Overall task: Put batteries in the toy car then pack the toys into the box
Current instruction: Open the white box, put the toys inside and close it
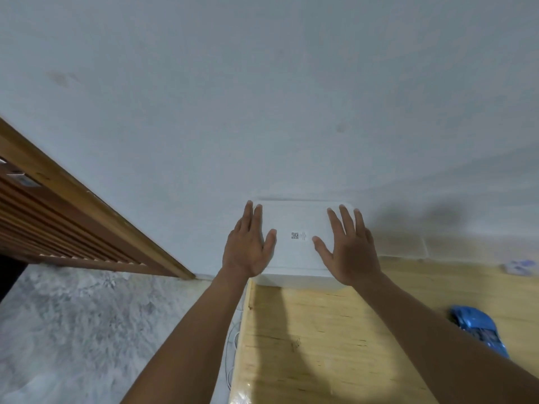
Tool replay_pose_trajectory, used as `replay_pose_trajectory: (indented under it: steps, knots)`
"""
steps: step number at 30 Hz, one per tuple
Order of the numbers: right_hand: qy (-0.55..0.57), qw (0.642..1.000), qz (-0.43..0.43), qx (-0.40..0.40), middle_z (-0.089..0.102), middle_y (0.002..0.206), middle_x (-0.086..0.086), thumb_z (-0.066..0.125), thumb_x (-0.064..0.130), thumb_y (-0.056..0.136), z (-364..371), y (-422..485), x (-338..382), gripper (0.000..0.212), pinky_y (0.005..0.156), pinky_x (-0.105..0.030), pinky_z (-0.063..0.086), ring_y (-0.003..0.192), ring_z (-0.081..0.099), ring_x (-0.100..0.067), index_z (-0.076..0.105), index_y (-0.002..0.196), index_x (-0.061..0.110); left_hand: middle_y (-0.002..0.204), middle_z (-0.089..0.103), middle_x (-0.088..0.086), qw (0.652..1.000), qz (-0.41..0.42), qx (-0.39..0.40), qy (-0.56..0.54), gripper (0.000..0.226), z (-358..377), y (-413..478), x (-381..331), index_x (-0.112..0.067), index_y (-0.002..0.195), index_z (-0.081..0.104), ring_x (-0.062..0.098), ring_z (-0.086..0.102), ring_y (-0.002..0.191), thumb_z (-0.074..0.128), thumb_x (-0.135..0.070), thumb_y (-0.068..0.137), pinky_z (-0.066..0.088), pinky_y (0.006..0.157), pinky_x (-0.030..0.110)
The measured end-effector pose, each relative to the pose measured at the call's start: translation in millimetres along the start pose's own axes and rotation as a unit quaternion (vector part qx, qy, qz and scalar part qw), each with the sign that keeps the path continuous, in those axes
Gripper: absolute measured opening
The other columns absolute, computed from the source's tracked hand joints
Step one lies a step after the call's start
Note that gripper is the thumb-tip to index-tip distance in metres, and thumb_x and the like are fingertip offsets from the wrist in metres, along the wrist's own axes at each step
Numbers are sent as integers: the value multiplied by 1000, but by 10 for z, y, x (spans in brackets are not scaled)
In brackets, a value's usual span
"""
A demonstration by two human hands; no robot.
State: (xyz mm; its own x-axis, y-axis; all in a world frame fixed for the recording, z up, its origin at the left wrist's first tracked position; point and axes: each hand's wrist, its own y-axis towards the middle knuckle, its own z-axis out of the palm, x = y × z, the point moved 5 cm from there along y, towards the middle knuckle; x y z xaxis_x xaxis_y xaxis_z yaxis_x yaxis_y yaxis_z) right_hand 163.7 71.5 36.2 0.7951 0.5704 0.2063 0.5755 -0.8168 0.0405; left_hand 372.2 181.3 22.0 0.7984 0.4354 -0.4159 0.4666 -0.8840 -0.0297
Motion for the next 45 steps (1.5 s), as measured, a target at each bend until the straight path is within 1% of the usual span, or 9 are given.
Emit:
replay_pose_trajectory:
  steps: [8,13,22,25,30,33,37,42,45]
  knots:
    - [17,1000,17,-11,34,157,-4,44,70,82,-24,64,-7,84,102,-51,48,147,26,-33,38,150,20,172,-4,1,1000,-1,-6,1,73,20,7,24,-20,163,8,27,30,151,28,-57,103,40,112,51]
    - [98,993,63,-20,19,164,-3,54,63,85,22,77,-69,94,110,-52,41,148,24,-30,16,157,18,172,3,1,1000,-13,-20,17,74,-11,25,5,-23,162,11,31,37,144,35,-56,101,39,110,54]
    - [160,982,101,-18,6,166,9,50,55,94,99,102,-155,81,104,-50,41,125,46,-43,12,158,22,171,4,-3,1000,-14,-14,-12,69,-21,24,17,-25,162,13,31,37,143,35,-52,103,41,108,55]
    - [188,976,105,-34,16,165,4,51,49,96,76,99,-175,73,106,-47,40,127,48,-41,21,157,21,169,21,4,995,-4,-50,-88,59,-88,-15,13,-15,160,25,25,33,149,38,-35,107,39,114,48]
    - [267,941,188,-87,56,132,-6,57,41,96,-28,-75,-331,55,100,-39,42,123,54,-26,42,147,25,118,70,5,971,-160,-147,-101,38,-217,-178,136,-15,135,55,28,66,108,51,-36,104,48,85,37]
    - [279,928,223,-105,62,115,-10,54,37,100,-14,-134,-383,43,96,-39,43,114,57,-31,52,140,22,102,74,2,964,-185,-164,-102,33,-209,-186,182,-16,123,63,26,69,96,53,-40,103,50,80,36]
    - [267,928,239,-104,61,116,-15,49,34,103,11,-117,-375,38,95,-40,42,114,56,-36,55,137,17,97,74,4,961,-172,-188,-106,30,-202,-172,182,-13,117,66,26,69,91,55,-37,103,54,82,40]
    - [107,975,123,-149,50,136,-15,46,17,102,-30,-77,-217,45,83,-44,51,107,55,-40,43,147,14,121,68,7,975,-129,-176,-46,31,-217,-161,54,-18,133,58,30,66,101,48,-26,105,51,78,40]
    - [26,990,60,-122,43,154,-1,41,22,102,54,-24,-233,46,92,-49,52,129,48,-35,45,147,19,144,55,5,989,-53,-138,28,47,-179,-98,-34,-17,148,45,36,57,117,33,-17,102,55,85,46]
